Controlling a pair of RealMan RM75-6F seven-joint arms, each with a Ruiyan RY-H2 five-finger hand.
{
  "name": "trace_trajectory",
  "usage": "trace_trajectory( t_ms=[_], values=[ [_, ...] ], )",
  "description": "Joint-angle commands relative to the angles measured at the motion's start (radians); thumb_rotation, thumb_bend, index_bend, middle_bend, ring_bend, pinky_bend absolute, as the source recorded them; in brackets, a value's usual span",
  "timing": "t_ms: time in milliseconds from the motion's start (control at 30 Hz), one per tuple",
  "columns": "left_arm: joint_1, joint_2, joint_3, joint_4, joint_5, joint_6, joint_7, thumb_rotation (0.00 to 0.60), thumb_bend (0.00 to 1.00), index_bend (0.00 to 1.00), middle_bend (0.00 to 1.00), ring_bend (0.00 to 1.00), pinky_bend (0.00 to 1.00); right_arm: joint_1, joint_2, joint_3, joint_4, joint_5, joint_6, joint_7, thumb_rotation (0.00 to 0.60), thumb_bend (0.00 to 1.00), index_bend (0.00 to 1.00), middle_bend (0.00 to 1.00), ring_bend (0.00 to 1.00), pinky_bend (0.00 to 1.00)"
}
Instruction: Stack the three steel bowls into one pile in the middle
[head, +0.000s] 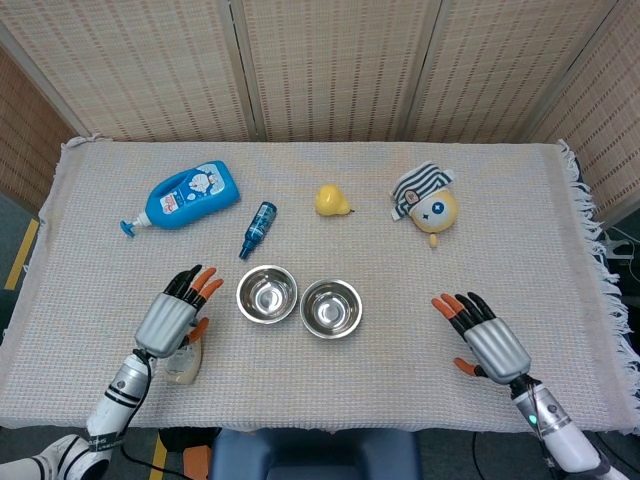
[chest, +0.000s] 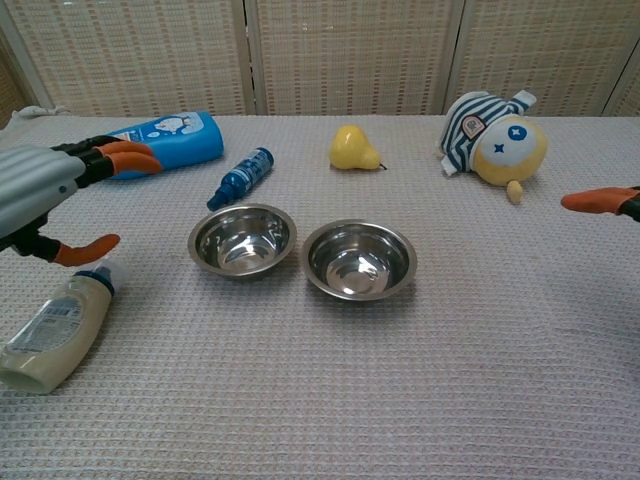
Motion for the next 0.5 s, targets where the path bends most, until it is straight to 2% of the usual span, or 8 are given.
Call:
trace_trajectory(
  t_ms=[33, 200, 500],
  values=[
    [0.02, 0.032, -0.009, 0.002, -0.013, 0.021, 0.0, 0.6, 0.4, 0.11, 0.03, 0.0, 0.15, 0.076, -0.103, 0.026, 0.098, -0.034, -0.051, 0.064, 0.6, 0.15, 0.08, 0.0, 0.0, 0.0],
    [0.039, 0.066, -0.023, 0.004, -0.016, 0.044, -0.016, 0.6, 0.4, 0.11, 0.03, 0.0, 0.15, 0.147, -0.206, 0.031, 0.185, -0.07, -0.068, 0.095, 0.6, 0.17, 0.13, 0.0, 0.0, 0.0],
    [0.082, 0.119, -0.058, 0.025, -0.045, 0.087, -0.085, 0.6, 0.4, 0.11, 0.03, 0.0, 0.15, 0.243, -0.33, 0.031, 0.315, -0.084, -0.108, 0.151, 0.6, 0.21, 0.24, 0.0, 0.0, 0.0]
  ],
)
